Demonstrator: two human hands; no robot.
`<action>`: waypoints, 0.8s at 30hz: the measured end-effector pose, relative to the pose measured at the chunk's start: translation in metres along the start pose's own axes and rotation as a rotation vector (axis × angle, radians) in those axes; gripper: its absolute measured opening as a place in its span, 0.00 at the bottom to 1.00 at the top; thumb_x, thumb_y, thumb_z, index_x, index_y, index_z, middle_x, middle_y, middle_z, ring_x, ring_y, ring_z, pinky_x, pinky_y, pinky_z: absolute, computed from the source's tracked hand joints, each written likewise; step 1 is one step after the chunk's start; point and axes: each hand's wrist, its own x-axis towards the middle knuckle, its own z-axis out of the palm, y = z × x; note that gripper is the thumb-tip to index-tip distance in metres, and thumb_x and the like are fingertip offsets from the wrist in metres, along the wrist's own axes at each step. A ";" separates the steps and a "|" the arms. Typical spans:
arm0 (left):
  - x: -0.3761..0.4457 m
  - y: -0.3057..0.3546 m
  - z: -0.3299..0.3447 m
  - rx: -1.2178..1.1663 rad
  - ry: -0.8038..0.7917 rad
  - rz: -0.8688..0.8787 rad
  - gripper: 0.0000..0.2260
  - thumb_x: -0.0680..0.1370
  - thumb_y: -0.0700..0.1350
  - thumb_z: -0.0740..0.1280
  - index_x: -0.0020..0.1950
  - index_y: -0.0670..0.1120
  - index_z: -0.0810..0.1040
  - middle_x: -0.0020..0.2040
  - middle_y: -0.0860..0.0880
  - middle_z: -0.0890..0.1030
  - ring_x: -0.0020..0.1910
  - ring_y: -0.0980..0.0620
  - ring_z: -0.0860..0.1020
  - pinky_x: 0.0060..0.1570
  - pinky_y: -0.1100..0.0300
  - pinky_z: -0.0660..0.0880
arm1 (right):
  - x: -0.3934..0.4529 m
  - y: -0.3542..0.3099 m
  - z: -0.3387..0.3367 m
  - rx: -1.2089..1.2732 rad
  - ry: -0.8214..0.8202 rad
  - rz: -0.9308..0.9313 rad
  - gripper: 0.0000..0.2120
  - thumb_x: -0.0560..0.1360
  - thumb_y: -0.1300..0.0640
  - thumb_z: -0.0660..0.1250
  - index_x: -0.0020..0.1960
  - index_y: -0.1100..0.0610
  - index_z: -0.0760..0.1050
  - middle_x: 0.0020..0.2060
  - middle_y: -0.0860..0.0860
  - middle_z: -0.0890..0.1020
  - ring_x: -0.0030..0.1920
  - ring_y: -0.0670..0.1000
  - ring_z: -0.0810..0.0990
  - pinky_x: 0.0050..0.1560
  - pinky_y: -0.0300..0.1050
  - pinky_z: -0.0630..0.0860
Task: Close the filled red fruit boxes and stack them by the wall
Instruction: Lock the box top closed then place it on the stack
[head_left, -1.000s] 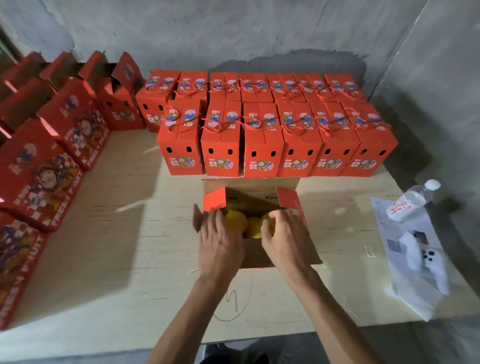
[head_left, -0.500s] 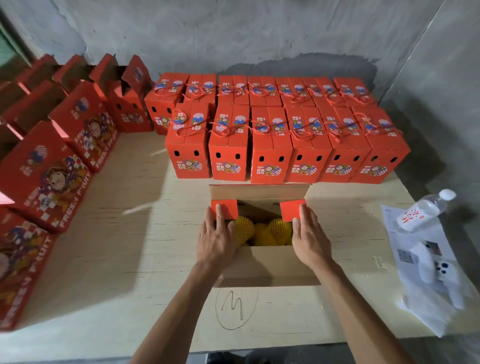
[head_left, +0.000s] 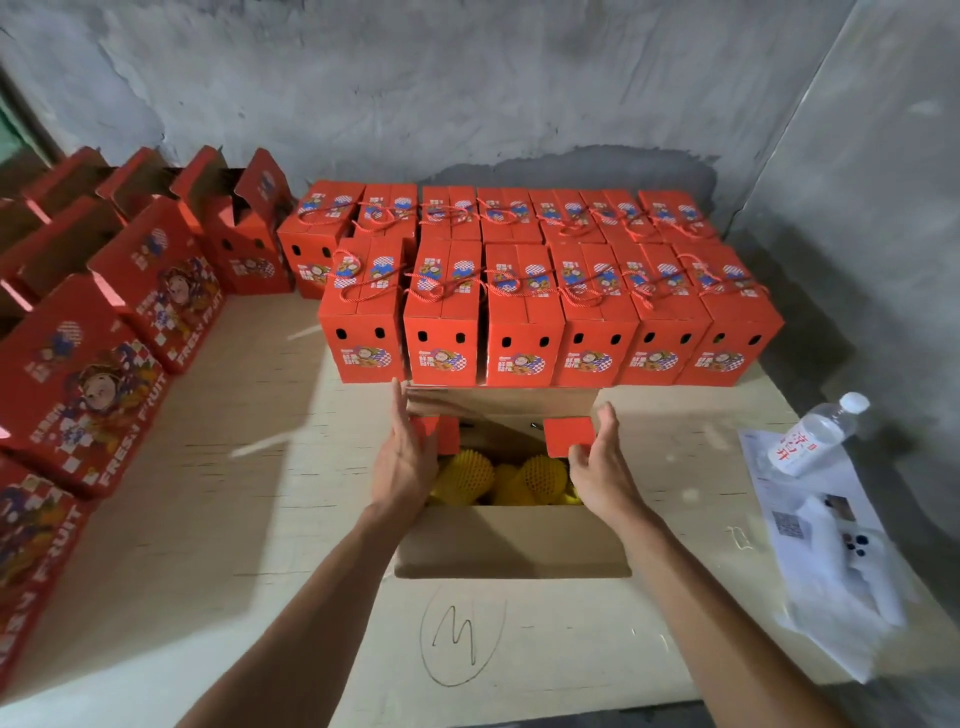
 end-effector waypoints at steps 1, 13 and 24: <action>-0.001 -0.001 -0.001 -0.016 0.021 0.024 0.36 0.84 0.48 0.64 0.84 0.54 0.44 0.79 0.45 0.68 0.72 0.41 0.73 0.63 0.41 0.76 | 0.001 -0.001 -0.002 -0.025 0.012 -0.047 0.43 0.82 0.65 0.64 0.84 0.52 0.37 0.83 0.56 0.55 0.79 0.56 0.64 0.64 0.45 0.77; 0.002 -0.014 0.000 0.319 -0.233 0.101 0.38 0.69 0.75 0.68 0.67 0.51 0.66 0.80 0.50 0.62 0.82 0.48 0.54 0.74 0.40 0.68 | -0.006 0.027 -0.007 -0.365 -0.055 -0.269 0.41 0.70 0.31 0.73 0.70 0.53 0.62 0.81 0.52 0.60 0.65 0.50 0.77 0.50 0.50 0.82; 0.004 -0.008 0.004 0.459 -0.223 0.084 0.22 0.76 0.68 0.67 0.59 0.55 0.66 0.74 0.53 0.64 0.63 0.43 0.71 0.51 0.44 0.81 | 0.025 -0.002 -0.011 -0.805 -0.095 -0.202 0.41 0.70 0.23 0.65 0.64 0.54 0.62 0.59 0.51 0.69 0.44 0.51 0.79 0.36 0.43 0.72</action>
